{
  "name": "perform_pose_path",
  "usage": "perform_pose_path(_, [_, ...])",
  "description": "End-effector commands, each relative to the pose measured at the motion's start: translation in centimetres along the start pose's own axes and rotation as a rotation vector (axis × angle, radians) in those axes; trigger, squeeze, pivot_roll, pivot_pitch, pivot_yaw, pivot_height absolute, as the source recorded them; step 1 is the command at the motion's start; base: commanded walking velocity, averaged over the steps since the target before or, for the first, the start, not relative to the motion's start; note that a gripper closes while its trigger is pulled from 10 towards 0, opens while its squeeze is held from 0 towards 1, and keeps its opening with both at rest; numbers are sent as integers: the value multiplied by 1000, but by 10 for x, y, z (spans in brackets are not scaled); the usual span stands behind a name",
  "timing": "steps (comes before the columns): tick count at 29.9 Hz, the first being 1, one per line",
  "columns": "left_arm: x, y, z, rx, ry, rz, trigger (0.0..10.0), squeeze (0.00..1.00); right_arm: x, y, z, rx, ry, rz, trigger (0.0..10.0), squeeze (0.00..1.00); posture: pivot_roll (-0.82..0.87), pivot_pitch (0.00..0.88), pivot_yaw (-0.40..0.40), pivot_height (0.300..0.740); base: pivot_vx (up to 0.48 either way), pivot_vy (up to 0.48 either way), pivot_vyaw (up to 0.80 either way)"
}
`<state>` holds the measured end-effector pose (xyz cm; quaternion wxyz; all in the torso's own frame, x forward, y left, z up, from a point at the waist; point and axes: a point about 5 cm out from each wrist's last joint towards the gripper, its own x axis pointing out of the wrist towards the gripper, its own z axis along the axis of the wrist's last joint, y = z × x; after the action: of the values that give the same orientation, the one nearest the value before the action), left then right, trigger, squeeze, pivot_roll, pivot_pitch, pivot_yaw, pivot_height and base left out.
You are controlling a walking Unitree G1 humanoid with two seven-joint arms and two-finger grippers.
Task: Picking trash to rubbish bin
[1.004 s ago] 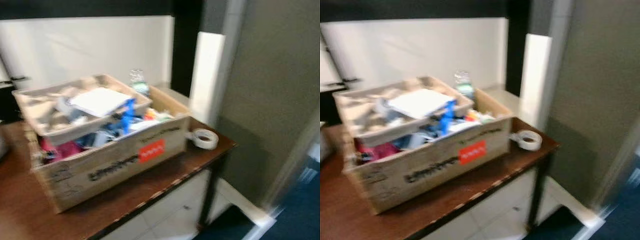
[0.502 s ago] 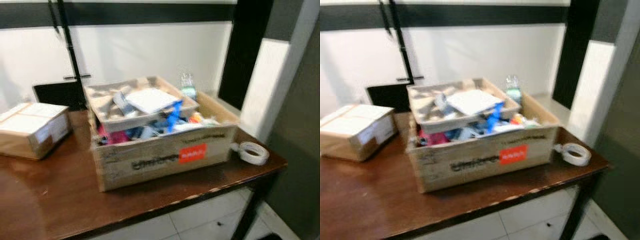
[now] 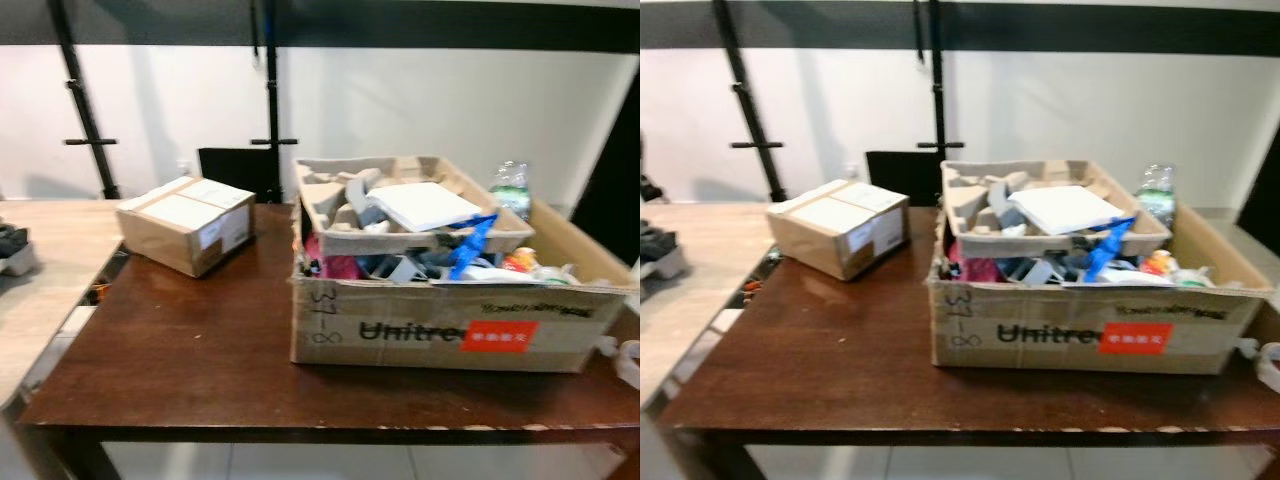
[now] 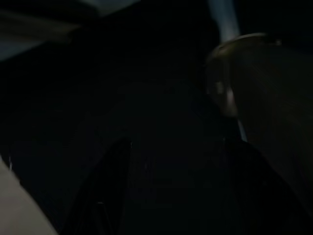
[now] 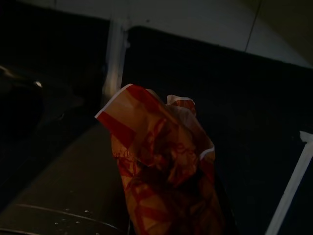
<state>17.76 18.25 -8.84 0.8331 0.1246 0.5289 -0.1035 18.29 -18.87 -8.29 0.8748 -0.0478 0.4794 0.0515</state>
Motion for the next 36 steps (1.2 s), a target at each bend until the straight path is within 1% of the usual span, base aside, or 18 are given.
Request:
perform_pose_path(1, [0, -2, -6, -2, 19, -10, 10000, 0, -1, -3, -7, 26, 21, -15, 10000, 0, -87, 140, -7, 740, 0, 0, 0])
perform_pose_path(3, [0, -1, -7, -1, 19, -10, 10000, 0, -1, -4, -7, 45, 22, -25, 10000, 0, -88, 141, -6, 740, 0, 0, 0])
perform_pose_path(5, [0, 1, -6, 2, 17, -10, 10000, 0, -1, -5, -7, 32, 25, -28, 10000, 0, -88, 141, -5, 740, 0, 0, 0])
perform_pose_path(16, [-1, 4, -4, -7, 4, -9, 10000, 0, -1, -6, -7, 38, 27, -32, 10000, 0, -88, 141, -4, 740, 0, 0, 0])
perform_pose_path(24, [-1, 6, -2, 3, 3, -11, 10000, 0, -1, -6, -7, 41, 26, -33, 10000, 0, -89, 142, -2, 740, 0, 0, 0])
perform_pose_path(32, [-2, 10, 1, -15, -10, -6, 10000, 0, -1, -6, -6, 40, 28, -34, 10000, 0, -88, 142, -3, 740, 0, 0, 0])
perform_pose_path(36, [-2, 9, 0, -17, -10, -9, 10000, 0, -1, -6, -6, 37, 29, -36, 10000, 0, -89, 143, -4, 740, 0, 0, 0])
